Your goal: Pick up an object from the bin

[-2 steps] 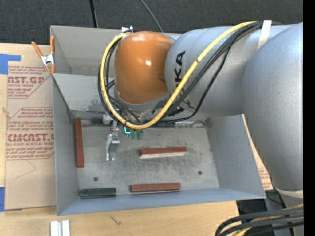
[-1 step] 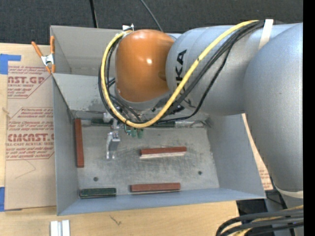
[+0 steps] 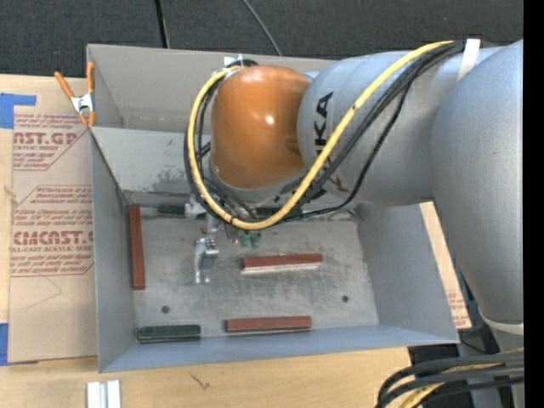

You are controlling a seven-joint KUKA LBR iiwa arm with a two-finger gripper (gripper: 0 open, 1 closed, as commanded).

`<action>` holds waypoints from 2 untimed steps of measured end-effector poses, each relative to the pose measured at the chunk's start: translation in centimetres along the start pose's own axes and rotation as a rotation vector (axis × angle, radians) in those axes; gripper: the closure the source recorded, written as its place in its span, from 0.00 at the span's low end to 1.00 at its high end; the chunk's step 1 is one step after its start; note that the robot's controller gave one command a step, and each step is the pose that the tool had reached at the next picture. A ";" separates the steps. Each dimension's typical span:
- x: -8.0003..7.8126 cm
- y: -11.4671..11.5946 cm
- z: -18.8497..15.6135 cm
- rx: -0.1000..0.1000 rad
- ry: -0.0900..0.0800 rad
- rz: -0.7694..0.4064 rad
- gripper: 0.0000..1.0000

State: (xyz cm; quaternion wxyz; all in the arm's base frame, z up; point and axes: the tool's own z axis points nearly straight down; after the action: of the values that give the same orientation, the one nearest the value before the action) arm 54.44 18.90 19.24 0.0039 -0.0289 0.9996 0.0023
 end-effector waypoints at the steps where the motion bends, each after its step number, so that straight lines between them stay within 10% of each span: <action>1: 1.4 -3.3 5.6 0.003 0.002 -0.078 0.00; 2: 3.6 -4.3 8.1 0.004 0.015 0.007 0.00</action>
Offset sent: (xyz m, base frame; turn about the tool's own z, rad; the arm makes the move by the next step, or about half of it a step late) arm -0.0438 -0.0519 -0.0727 0.0796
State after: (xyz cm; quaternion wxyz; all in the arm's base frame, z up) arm 51.17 14.43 11.05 -0.0035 -0.0252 0.9997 -0.0002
